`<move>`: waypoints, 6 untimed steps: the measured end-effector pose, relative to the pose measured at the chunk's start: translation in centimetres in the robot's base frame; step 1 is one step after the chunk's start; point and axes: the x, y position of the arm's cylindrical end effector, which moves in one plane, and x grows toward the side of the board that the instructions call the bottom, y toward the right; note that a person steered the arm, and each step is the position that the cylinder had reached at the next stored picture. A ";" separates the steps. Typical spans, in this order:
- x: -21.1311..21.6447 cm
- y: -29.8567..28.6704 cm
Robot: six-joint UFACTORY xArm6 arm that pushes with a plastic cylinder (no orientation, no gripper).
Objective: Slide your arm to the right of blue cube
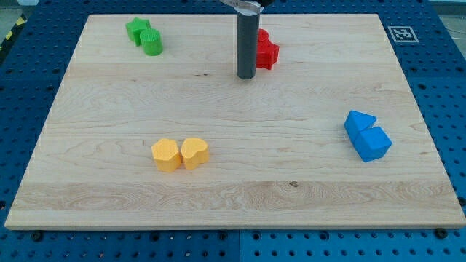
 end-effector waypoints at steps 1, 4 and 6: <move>0.0 0.2; 0.8 4.8; 3.0 4.8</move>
